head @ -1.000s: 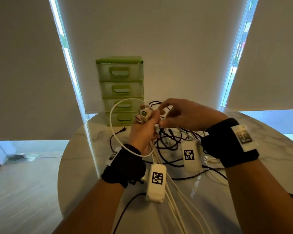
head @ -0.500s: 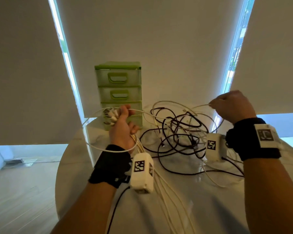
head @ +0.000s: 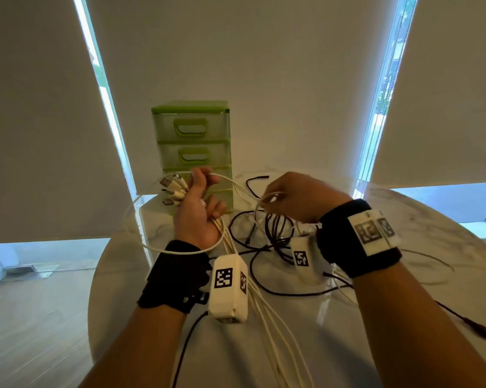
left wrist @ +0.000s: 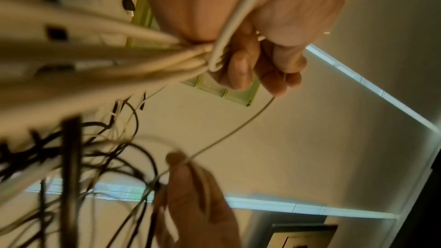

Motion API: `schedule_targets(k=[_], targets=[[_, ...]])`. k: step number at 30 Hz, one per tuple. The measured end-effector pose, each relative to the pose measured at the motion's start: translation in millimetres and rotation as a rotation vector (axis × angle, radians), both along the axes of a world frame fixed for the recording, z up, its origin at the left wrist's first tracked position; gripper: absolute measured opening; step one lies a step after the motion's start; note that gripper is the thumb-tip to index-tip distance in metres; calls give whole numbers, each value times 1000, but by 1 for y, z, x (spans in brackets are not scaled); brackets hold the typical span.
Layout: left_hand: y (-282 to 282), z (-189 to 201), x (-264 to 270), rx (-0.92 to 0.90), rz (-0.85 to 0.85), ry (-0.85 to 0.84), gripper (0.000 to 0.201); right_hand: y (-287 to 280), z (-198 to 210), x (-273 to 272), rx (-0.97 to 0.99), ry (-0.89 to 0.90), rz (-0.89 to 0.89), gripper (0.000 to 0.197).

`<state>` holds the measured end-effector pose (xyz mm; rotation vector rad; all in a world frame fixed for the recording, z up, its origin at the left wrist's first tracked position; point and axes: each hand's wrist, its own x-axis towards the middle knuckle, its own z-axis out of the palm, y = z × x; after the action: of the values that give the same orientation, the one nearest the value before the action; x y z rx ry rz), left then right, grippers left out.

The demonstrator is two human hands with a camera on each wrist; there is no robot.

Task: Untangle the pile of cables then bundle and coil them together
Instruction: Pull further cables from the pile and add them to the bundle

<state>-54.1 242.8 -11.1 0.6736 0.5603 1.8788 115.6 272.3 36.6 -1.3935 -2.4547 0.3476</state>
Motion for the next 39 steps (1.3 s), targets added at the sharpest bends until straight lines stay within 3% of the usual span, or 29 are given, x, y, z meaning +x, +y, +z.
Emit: schedule_targets(k=[2,4,6,8,10,12,14,15,17,19,21,22,24,28,32,34,36,39], targets=[[-1,3,-10,40,32,-84,28,17,0,20,2,301,-137,17],[0,3,-21,77,61,-159,27,29,4,52,-80,787,-356,19],[2,2,-27,98,74,-180,27,29,6,85,-44,954,-542,21],[3,2,-25,93,71,-152,26,29,7,99,-39,810,-643,42],[3,3,-19,81,52,-110,27,20,16,97,40,493,-702,65],[0,5,-14,94,27,-81,28,4,29,78,142,356,-612,78],[-3,7,-11,117,1,-62,26,-8,34,53,119,339,-356,86],[-4,7,-10,131,-15,-58,25,-12,32,40,35,314,-206,85],[-6,8,-8,169,-45,-59,24,-19,23,16,-152,95,20,74],[-8,8,-8,203,-61,-49,27,-18,15,5,-211,-32,99,46],[-7,8,-9,215,-70,-32,28,-16,16,6,-124,66,107,17],[-7,8,-9,205,-68,-10,25,-15,18,9,-74,127,100,12],[-6,6,-4,144,-63,94,21,-15,23,13,-29,272,122,13],[-11,-4,21,-5,-171,442,14,-21,29,12,-150,633,306,14],[-13,-12,33,-66,-249,635,18,-22,28,11,-174,822,318,18],[-9,-11,30,-93,-174,619,18,-16,27,16,-210,813,250,19],[-5,-7,22,-110,-116,473,20,-5,25,30,-263,733,119,22],[-1,-2,3,-104,-40,261,23,17,18,68,-126,672,-331,35]])
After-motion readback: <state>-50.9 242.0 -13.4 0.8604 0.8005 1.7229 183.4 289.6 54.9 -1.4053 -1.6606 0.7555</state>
